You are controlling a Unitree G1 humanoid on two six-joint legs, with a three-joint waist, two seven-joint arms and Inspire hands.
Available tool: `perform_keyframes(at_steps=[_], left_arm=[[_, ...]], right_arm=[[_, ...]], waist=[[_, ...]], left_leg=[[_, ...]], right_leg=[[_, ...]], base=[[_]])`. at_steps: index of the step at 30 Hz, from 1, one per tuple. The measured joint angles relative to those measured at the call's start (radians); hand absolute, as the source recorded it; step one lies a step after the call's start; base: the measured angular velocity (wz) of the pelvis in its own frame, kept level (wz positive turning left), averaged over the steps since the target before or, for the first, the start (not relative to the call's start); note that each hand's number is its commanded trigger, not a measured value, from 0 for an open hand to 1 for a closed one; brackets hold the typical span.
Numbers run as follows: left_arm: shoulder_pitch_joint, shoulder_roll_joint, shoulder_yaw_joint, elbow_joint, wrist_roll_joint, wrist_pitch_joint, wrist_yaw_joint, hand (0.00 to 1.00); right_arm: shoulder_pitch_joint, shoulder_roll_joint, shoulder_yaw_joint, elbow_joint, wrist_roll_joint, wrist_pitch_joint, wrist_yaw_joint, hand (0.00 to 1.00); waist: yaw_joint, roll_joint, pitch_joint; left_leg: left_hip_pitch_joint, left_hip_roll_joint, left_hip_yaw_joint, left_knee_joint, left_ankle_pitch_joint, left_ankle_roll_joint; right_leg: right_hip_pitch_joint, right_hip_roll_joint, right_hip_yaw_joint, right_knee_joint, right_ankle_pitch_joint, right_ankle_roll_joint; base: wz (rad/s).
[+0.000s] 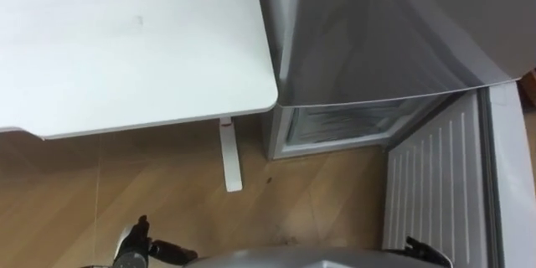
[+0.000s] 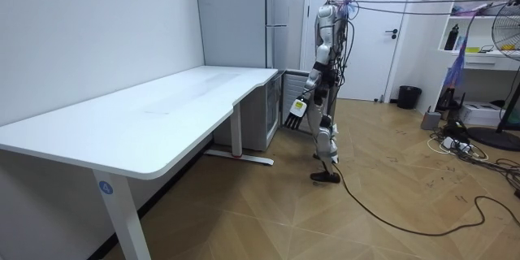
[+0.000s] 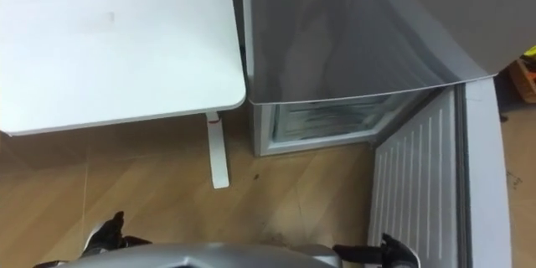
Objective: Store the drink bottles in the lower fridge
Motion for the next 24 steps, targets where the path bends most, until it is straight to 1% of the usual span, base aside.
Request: perform_keyframes(at_steps=[1, 2, 3, 6, 8, 10, 14, 16, 17, 19, 22, 23, 24], left_arm=[[0.0, 0.0, 0.0, 0.001, 0.001, 0.0, 0.0, 0.0], [0.0, 0.0, -0.001, 0.004, 0.011, 0.0, 0.0, 0.0], [-0.001, 0.0, -0.001, 0.007, 0.025, -0.004, 0.001, 0.0], [-0.001, -0.001, -0.002, 0.007, 0.045, -0.013, 0.003, 0.0], [-0.001, -0.001, -0.001, 0.005, 0.061, -0.014, 0.004, 0.0], [-0.001, -0.001, -0.002, 0.0, 0.077, -0.014, 0.005, 0.0], [-0.001, -0.001, -0.003, -0.003, 0.101, -0.014, 0.005, 0.0], [-0.001, -0.001, -0.003, -0.003, 0.108, -0.019, 0.005, 0.0], [-0.001, 0.0, -0.003, -0.003, 0.109, -0.026, 0.005, 0.0], [-0.001, 0.002, -0.002, -0.007, 0.109, -0.035, 0.005, 0.0], [0.003, 0.007, 0.007, -0.016, 0.11, -0.037, 0.003, 0.0], [0.006, 0.009, 0.016, -0.017, 0.109, -0.037, 0.002, 0.0], [0.009, 0.009, 0.028, -0.018, 0.109, -0.038, 0.002, 0.0]], right_arm=[[0.001, 0.0, 0.0, -0.023, -0.021, 0.0, -0.005, 0.0], [0.001, 0.0, 0.0, -0.066, -0.063, -0.002, -0.014, 0.0], [0.001, 0.0, 0.001, -0.108, -0.098, -0.01, -0.018, 0.0], [-0.004, 0.0, 0.012, -0.205, -0.13, -0.029, -0.031, 0.0], [-0.01, 0.0, 0.03, -0.245, -0.136, -0.033, -0.037, 0.0], [-0.019, 0.0, 0.043, -0.258, -0.141, -0.043, -0.035, 0.0], [-0.026, 0.001, 0.046, -0.257, -0.146, -0.044, -0.035, 0.0], [-0.024, 0.001, 0.048, -0.257, -0.148, -0.044, -0.035, 0.0], [-0.024, 0.001, 0.05, -0.259, -0.148, -0.044, -0.035, 0.0], [-0.021, 0.0, 0.051, -0.283, -0.152, -0.043, -0.036, 0.0], [-0.011, -0.012, 0.043, -0.405, -0.171, -0.041, -0.043, 0.0], [-0.011, -0.02, 0.031, -0.472, -0.182, -0.041, -0.048, 0.0], [-0.012, -0.037, 0.02, -0.538, -0.186, -0.044, -0.058, 0.0]], waist=[[0.0, 0.0, -0.0004], [0.001, 0.006, 0.0005], [0.004, 0.006, -0.0005], [0.007, 0.005, -0.0017], [0.009, 0.002, -0.0029], [0.008, 0.001, -0.0037], [0.007, -0.002, -0.0101], [0.007, -0.003, -0.0102], [0.007, -0.009, -0.0089], [0.006, -0.014, -0.009], [0.003, -0.029, -0.0066], [-0.001, -0.035, -0.0059], [0.0, -0.036, -0.0055]], left_leg=[[0.0, 0.0, 0.0, 0.0, 0.0, 0.0], [-0.001, 0.0, 0.001, 0.001, 0.0, 0.0], [-0.001, 0.0, 0.001, 0.001, 0.0, 0.001], [0.0, 0.0, 0.0, 0.002, 0.002, 0.003], [0.0, 0.0, -0.001, 0.003, 0.002, 0.004], [-0.001, 0.0, -0.003, 0.005, 0.002, 0.004], [-0.006, 0.0, -0.002, 0.008, 0.003, 0.005], [-0.004, 0.0, -0.002, 0.008, 0.003, 0.004], [-0.003, 0.0, -0.002, 0.008, 0.003, 0.005], [0.001, 0.0, -0.003, 0.007, 0.003, 0.005], [0.004, 0.0, -0.005, 0.007, 0.004, 0.005], [0.007, 0.0, -0.001, 0.006, 0.004, 0.005], [0.01, 0.0, 0.001, 0.006, 0.004, 0.005]], right_leg=[[-0.002, 0.0, 0.002, 0.001, 0.001, 0.0], [-0.01, 0.001, 0.006, 0.003, 0.003, 0.001], [-0.011, 0.001, 0.009, 0.004, 0.005, 0.002], [-0.012, 0.002, 0.015, 0.009, 0.008, 0.002], [-0.013, 0.002, 0.015, 0.014, 0.008, 0.002], [-0.012, 0.002, 0.015, 0.016, 0.008, 0.002], [-0.01, 0.002, 0.017, 0.018, 0.01, 0.001], [-0.008, 0.002, 0.017, 0.017, 0.01, 0.001], [-0.008, 0.002, 0.016, 0.017, 0.011, 0.001], [-0.009, 0.002, 0.017, 0.017, 0.011, 0.001], [-0.006, 0.002, 0.017, 0.016, 0.014, 0.0], [-0.006, 0.002, 0.021, 0.016, 0.016, 0.001], [-0.006, 0.002, 0.024, 0.015, 0.018, 0.001]], base=[[-0.06], [-0.08], [-0.08], [-0.02], [0.0], [0.0], [0.0], [0.0], [0.0], [0.0], [-0.02], [-0.08], [-0.07]])
